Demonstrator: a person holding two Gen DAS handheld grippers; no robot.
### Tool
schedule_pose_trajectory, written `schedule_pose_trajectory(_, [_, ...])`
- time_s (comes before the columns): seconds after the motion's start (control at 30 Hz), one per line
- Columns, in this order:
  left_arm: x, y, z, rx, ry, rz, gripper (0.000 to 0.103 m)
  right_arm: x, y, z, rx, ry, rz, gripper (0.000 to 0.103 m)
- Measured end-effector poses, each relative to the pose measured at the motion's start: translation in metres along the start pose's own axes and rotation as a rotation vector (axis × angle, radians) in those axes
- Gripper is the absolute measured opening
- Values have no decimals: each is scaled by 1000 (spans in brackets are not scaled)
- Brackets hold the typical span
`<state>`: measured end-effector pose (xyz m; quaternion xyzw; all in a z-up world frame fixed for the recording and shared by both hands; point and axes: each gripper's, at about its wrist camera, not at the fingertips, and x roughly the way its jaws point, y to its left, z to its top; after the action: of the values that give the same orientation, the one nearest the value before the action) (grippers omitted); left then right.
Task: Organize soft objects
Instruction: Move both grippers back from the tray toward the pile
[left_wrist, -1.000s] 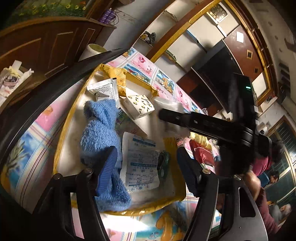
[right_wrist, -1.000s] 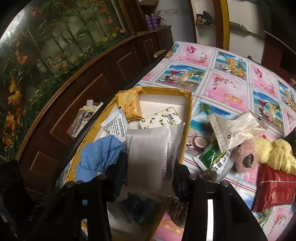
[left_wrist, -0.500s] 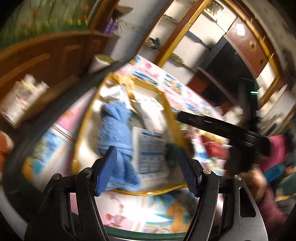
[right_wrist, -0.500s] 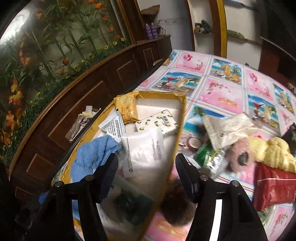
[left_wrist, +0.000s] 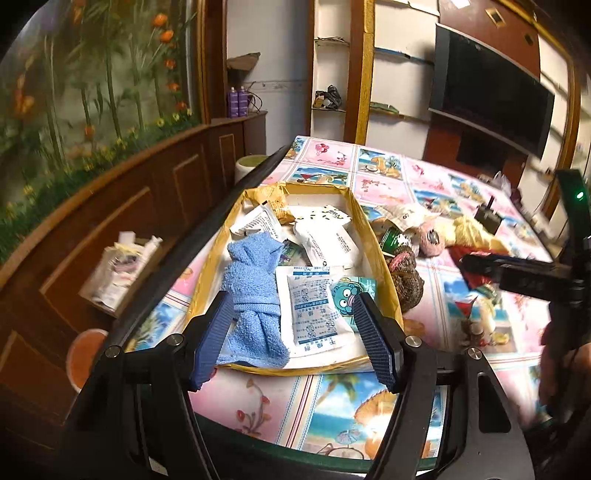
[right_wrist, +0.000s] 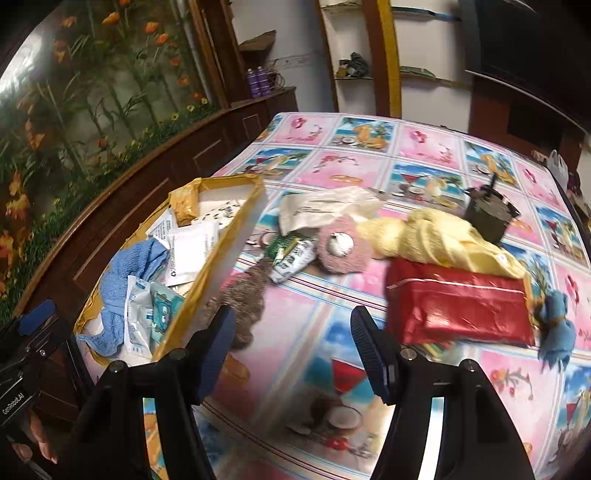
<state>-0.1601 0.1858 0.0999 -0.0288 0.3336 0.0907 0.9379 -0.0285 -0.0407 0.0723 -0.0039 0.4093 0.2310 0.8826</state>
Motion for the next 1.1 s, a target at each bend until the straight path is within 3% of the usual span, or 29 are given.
schedule_pose_trajectory(0.3, [0, -47, -3, 124, 37, 44, 68, -25, -50, -15, 71, -36, -26, 65])
schedule_pose_trajectory(0.63, [-5, -73, -9, 186, 49, 68, 68, -53, -99, -39, 165, -59, -64, 65])
schedule_pose_trajectory(1.0, [-42, -73, -18, 229, -3, 95, 68, -105, -100, -57, 173, -118, -104, 68])
schedule_pose_trajectory(1.1, [-44, -69, -22, 213, 12, 67, 68, -114, -98, -61, 164, -141, -116, 71])
